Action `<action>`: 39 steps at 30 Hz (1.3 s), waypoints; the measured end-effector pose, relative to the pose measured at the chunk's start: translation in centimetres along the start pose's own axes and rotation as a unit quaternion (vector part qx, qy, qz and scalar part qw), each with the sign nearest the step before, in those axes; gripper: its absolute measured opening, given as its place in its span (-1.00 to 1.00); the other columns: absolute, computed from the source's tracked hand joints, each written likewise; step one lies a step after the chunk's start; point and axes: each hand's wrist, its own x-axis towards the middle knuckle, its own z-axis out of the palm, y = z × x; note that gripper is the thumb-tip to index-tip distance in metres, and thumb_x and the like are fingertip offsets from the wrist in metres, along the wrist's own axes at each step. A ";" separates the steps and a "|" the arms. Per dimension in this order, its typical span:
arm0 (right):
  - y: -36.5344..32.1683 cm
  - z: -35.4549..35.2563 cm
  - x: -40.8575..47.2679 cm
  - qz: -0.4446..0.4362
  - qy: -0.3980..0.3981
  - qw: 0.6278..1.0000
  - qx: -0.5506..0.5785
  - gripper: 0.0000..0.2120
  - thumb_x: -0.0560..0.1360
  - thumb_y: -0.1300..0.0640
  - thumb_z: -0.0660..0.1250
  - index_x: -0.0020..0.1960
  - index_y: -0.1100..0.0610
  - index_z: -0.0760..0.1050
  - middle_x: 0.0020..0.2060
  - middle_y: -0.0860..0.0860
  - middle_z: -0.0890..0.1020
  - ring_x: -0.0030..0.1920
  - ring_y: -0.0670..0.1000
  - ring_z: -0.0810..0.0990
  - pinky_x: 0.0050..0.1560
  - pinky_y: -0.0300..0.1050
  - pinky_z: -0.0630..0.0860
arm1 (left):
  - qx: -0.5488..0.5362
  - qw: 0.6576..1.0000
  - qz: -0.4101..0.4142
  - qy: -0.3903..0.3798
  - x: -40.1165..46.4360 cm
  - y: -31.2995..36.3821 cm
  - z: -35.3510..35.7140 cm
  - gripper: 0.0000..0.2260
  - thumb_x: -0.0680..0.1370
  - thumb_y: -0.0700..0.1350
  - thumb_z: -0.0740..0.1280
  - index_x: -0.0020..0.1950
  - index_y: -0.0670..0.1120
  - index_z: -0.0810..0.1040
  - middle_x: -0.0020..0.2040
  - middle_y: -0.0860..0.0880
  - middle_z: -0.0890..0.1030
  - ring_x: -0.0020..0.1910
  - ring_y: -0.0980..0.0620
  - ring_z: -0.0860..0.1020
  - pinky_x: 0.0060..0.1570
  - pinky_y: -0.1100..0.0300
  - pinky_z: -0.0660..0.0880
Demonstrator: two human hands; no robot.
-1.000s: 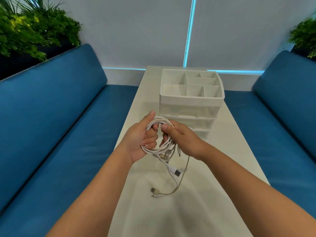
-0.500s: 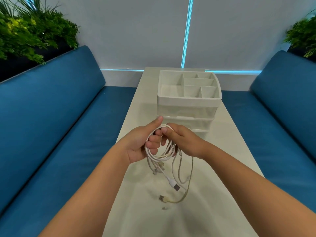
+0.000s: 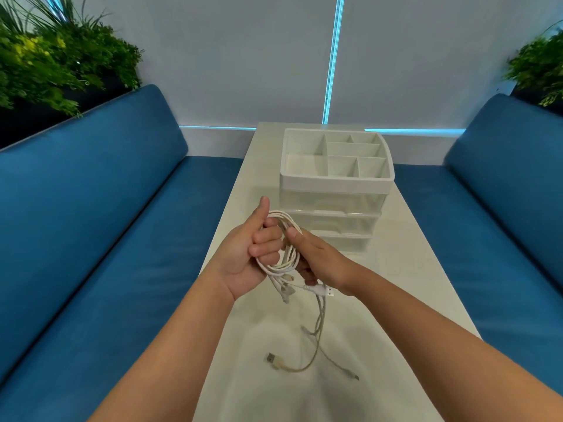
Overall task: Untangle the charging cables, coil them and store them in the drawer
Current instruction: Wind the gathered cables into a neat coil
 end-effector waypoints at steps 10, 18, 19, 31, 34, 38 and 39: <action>2.7 -0.4 -1.3 0.036 0.011 0.999 0.001 -0.61 0.61 -0.20 0.10 -0.05 0.12 0.42 -0.37 -0.02 0.45 -0.33 -0.01 0.54 -0.24 -0.21 0.44 | -0.091 0.995 0.007 -0.037 0.2 0.7 -1.1 -0.66 0.64 0.04 0.14 0.01 -0.21 0.55 -0.47 0.07 0.26 -0.59 0.16 0.24 -0.53 0.36 0.26; 1.0 1.6 -0.4 0.027 -0.005 0.795 -0.606 -0.68 0.64 0.03 0.14 0.28 0.21 0.24 0.12 0.16 0.50 0.04 0.22 0.53 -0.17 -0.04 0.27 | -0.028 0.997 0.059 0.052 0.6 0.5 -1.0 -0.68 0.66 0.00 0.16 0.26 -0.22 0.41 -0.30 0.04 0.35 -0.41 0.14 0.33 -0.33 0.27 0.43; 0.8 1.9 -0.3 0.020 -0.003 0.788 -0.616 -0.68 0.63 0.06 0.16 0.29 0.22 0.26 0.13 0.16 0.48 0.06 0.21 0.53 -0.17 -0.03 0.27 | -0.025 0.995 0.072 0.061 0.7 0.4 -1.0 -0.72 0.67 -0.03 0.15 0.26 -0.21 0.38 -0.31 0.04 0.36 -0.41 0.14 0.33 -0.30 0.26 0.42; 2.2 1.3 -0.5 0.002 0.047 0.952 -0.302 -0.86 0.62 0.04 0.17 -0.06 0.08 0.28 -0.26 -0.01 0.48 -0.29 0.00 0.42 -0.24 -0.04 0.38 | 0.011 0.974 0.177 0.145 1.0 0.8 -1.1 -0.70 0.70 -0.06 0.13 -0.22 -0.09 0.37 -0.35 0.01 0.36 -0.44 0.12 0.33 -0.21 0.19 0.35; 2.4 0.7 -0.5 -0.032 0.035 0.937 -0.347 -0.91 0.63 0.14 0.13 0.01 0.10 0.39 -0.20 -0.01 0.49 -0.20 0.02 0.45 -0.08 0.04 0.45 | -0.003 0.974 0.166 0.156 0.9 1.0 -1.3 -0.70 0.70 -0.06 0.11 -0.21 -0.11 0.37 -0.33 0.00 0.38 -0.38 0.08 0.34 -0.18 0.16 0.37; 1.7 0.6 -0.4 -0.050 -0.012 0.880 -0.472 -0.71 0.66 0.01 0.11 0.32 -0.07 0.47 -0.01 -0.03 0.51 0.00 0.05 0.53 0.02 0.01 0.49 | 0.083 0.966 0.147 0.195 1.1 0.1 -1.0 -0.73 0.69 -0.14 0.11 -0.20 -0.11 0.41 -0.37 0.00 0.45 -0.39 0.08 0.45 -0.14 0.12 0.40; 1.2 0.8 -0.4 -0.063 -0.027 0.868 -0.492 -0.70 0.66 -0.01 0.10 0.34 -0.11 0.46 0.00 -0.05 0.52 0.00 0.04 0.54 0.01 0.00 0.49 | 0.141 0.958 0.135 0.211 1.2 -0.3 -0.9 -0.72 0.69 -0.13 0.13 -0.21 -0.10 0.43 -0.39 0.01 0.48 -0.38 0.07 0.50 -0.12 0.08 0.41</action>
